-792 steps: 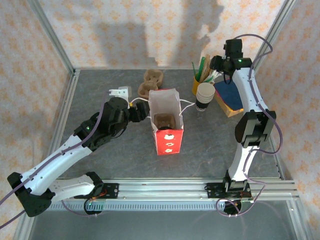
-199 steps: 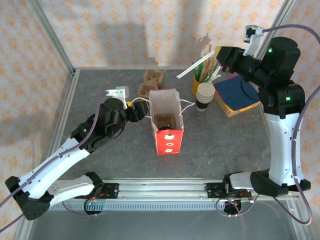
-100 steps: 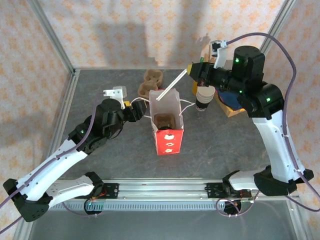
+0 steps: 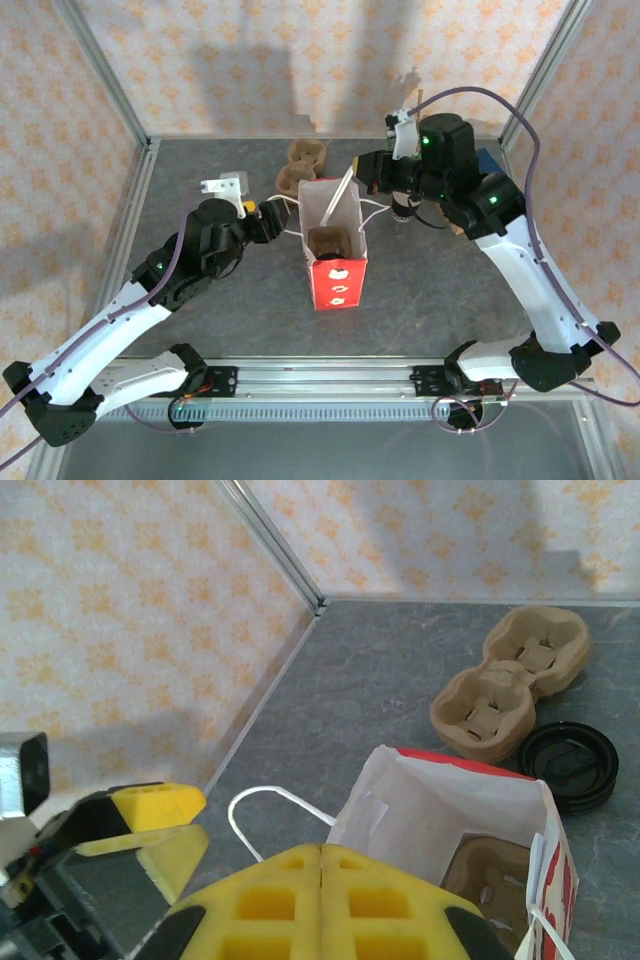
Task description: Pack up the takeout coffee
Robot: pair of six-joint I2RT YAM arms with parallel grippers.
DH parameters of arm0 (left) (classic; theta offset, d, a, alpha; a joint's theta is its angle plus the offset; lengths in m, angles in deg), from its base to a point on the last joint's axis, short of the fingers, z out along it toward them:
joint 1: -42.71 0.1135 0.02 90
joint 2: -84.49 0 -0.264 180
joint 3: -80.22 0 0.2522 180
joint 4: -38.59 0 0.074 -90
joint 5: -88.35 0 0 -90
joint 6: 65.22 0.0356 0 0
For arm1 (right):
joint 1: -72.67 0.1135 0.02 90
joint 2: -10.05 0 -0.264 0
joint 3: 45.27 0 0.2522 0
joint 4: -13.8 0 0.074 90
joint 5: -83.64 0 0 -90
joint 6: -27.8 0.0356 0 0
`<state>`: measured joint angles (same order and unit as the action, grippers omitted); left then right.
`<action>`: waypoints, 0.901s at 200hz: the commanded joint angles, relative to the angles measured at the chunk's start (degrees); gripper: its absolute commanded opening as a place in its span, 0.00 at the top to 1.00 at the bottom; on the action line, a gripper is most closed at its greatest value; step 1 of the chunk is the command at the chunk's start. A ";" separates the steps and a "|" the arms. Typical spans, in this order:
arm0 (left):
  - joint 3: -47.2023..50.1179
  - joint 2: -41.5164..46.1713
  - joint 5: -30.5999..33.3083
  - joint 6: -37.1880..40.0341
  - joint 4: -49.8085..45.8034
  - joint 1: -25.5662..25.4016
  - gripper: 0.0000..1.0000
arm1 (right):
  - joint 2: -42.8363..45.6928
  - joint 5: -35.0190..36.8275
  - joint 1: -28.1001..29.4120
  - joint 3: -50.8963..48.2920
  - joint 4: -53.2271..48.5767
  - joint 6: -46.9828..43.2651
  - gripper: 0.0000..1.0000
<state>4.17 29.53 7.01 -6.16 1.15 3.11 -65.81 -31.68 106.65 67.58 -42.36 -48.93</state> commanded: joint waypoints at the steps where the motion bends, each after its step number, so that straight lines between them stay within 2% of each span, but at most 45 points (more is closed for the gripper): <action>1: -0.30 0.91 2.05 1.23 -1.11 0.41 0.26 | -0.12 -1.09 0.28 -2.96 5.80 -1.57 1.00; 19: -0.09 1.41 2.35 1.32 -1.25 0.48 0.26 | -1.41 -0.67 0.75 -3.98 6.45 -2.02 1.00; 44: 0.49 2.09 2.83 1.23 -1.32 0.48 0.26 | -3.65 5.69 3.37 -3.48 5.30 -4.33 1.00; 89: 0.96 1.89 2.98 1.06 -1.46 0.48 0.26 | -7.24 7.24 6.43 -2.41 5.38 -6.70 0.99; 101: 0.99 1.79 3.32 0.89 -1.63 0.43 0.25 | -8.60 6.77 6.62 -1.54 4.26 -7.44 0.92; 124: 1.28 1.74 3.88 0.79 -1.34 0.48 0.26 | -9.56 7.09 6.70 0.21 3.02 -8.13 0.70; 180: 0.24 0.53 4.70 1.41 -1.64 0.48 0.25 | -4.97 18.07 6.63 -0.26 4.03 -11.21 0.40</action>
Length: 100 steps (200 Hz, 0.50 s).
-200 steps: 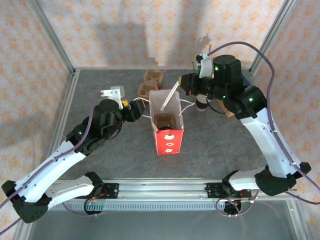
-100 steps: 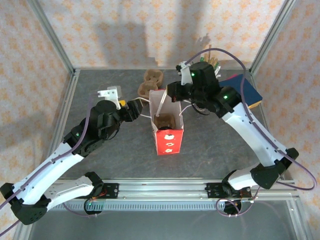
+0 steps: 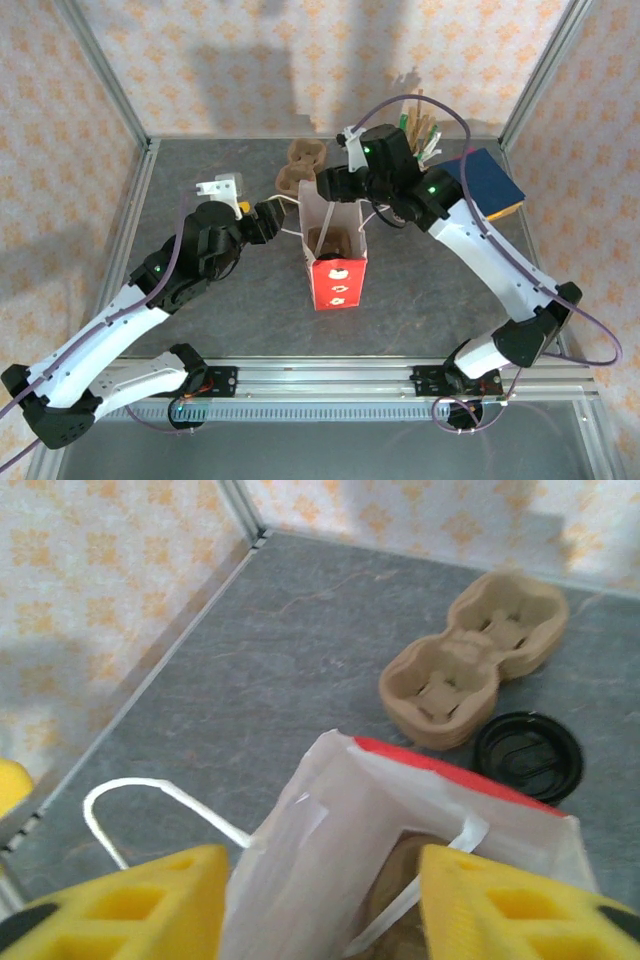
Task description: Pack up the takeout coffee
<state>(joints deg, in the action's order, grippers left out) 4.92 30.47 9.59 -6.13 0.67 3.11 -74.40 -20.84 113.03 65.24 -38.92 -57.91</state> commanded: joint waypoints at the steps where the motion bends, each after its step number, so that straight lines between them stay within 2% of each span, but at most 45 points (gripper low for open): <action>1: -0.59 -0.44 2.16 1.43 -1.15 0.48 0.25 | 3.65 7.60 0.25 2.06 0.58 -2.29 0.39; 31: -0.98 -0.65 2.63 1.96 -1.16 0.48 0.25 | 3.76 17.09 -1.77 2.39 -1.17 -1.57 0.31; 83: -0.53 -0.48 3.21 1.91 -1.68 0.48 0.25 | 5.23 14.42 -14.90 1.28 -0.53 4.11 0.29; 100: -0.69 -0.39 3.46 2.00 -1.98 0.48 0.25 | 5.75 13.79 -20.24 0.66 -0.50 4.75 0.24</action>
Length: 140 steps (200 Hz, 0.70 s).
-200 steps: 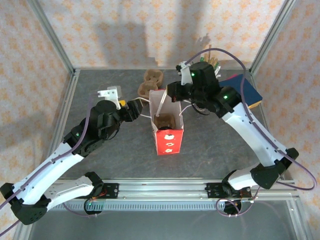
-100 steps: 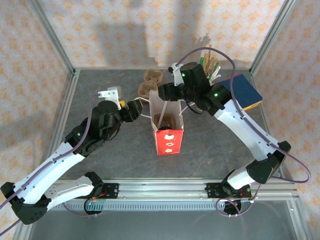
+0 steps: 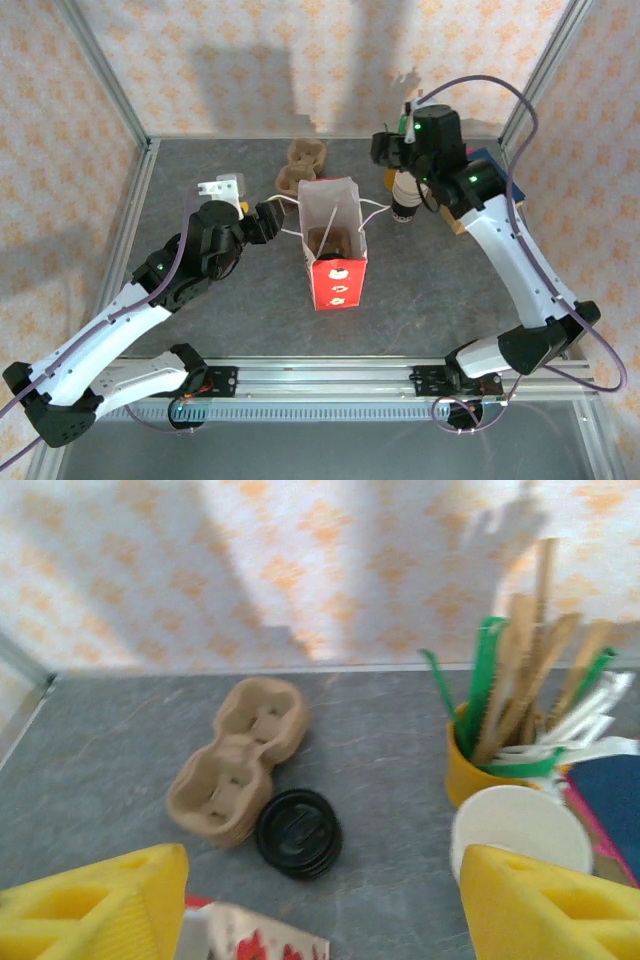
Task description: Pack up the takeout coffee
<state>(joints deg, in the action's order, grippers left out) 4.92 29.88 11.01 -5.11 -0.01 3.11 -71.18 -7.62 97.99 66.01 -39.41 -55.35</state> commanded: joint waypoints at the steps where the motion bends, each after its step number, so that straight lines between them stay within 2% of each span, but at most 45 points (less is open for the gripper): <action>1: -0.69 0.21 2.03 0.97 -1.37 0.48 0.26 | 2.55 0.56 -5.55 -0.12 -0.07 2.24 0.24; 36: -0.62 0.69 2.47 1.00 -1.61 0.54 0.25 | 2.94 -1.30 -18.37 -2.55 -0.46 5.65 0.24; 84: -0.80 1.95 3.31 0.09 -2.25 0.57 0.26 | 4.11 -2.41 -30.53 -15.76 7.33 8.26 0.26; 115: -1.12 2.79 4.45 -0.05 -3.08 0.58 0.26 | -1.05 -2.84 -35.30 -20.03 10.22 8.19 0.22; 140: -2.60 2.84 3.88 -0.34 -4.37 0.57 0.26 | -9.10 -4.47 -37.18 -18.41 9.85 7.28 0.22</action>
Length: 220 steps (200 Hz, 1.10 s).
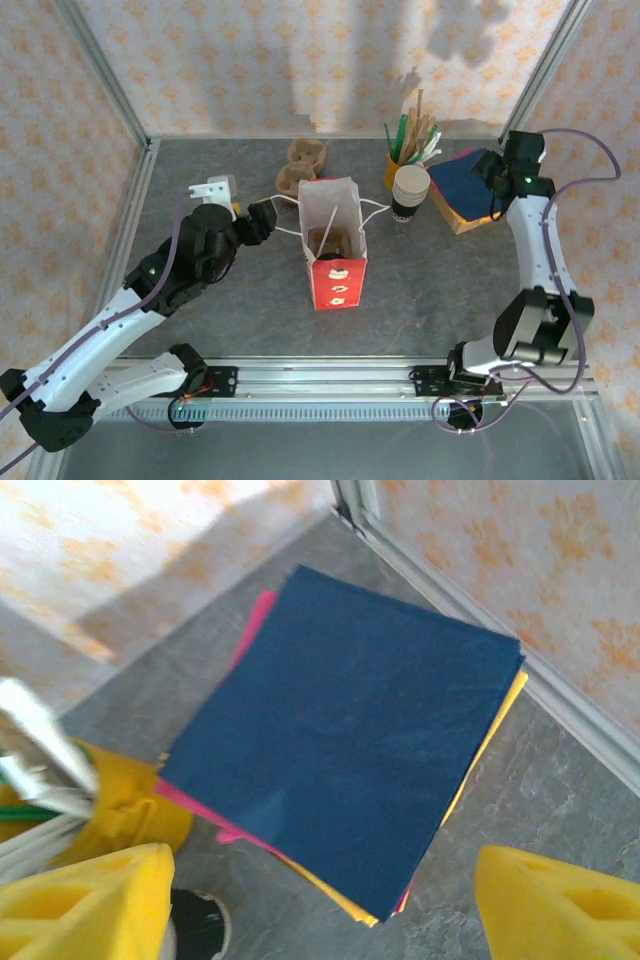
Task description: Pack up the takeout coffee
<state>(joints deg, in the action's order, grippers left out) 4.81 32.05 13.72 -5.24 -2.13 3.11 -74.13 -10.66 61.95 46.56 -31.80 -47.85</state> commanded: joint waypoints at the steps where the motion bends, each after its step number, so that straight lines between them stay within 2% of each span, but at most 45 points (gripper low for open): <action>1: -2.55 0.68 1.11 -0.21 -2.32 0.57 0.26 | -6.55 -1.38 -1.18 1.22 2.10 -0.25 0.22; 43: -3.14 1.21 1.76 0.13 -3.36 0.57 0.26 | -20.08 -0.28 -1.40 10.27 -1.61 -0.69 0.17; 84: -2.60 3.65 1.85 -0.13 -2.90 0.57 0.27 | -27.44 -1.09 -1.49 16.59 -3.04 -1.65 0.14; 123: -1.90 3.75 3.91 0.14 -4.24 0.61 0.26 | -34.90 -1.91 -1.39 25.09 -9.34 -3.00 0.15; 169: -1.90 3.36 4.13 0.49 -4.50 0.63 0.25 | -37.72 -3.40 -1.22 27.41 -10.21 -3.55 0.16; 220: -1.50 2.27 3.75 -0.11 -4.50 0.57 0.23 | -42.00 -1.86 0.23 30.56 -14.35 -4.28 0.21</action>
<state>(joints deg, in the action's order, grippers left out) 3.28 34.78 16.02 -5.26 -5.47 3.11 -114.09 -13.87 61.08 74.91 -41.92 -51.35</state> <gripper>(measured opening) 0.767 0.798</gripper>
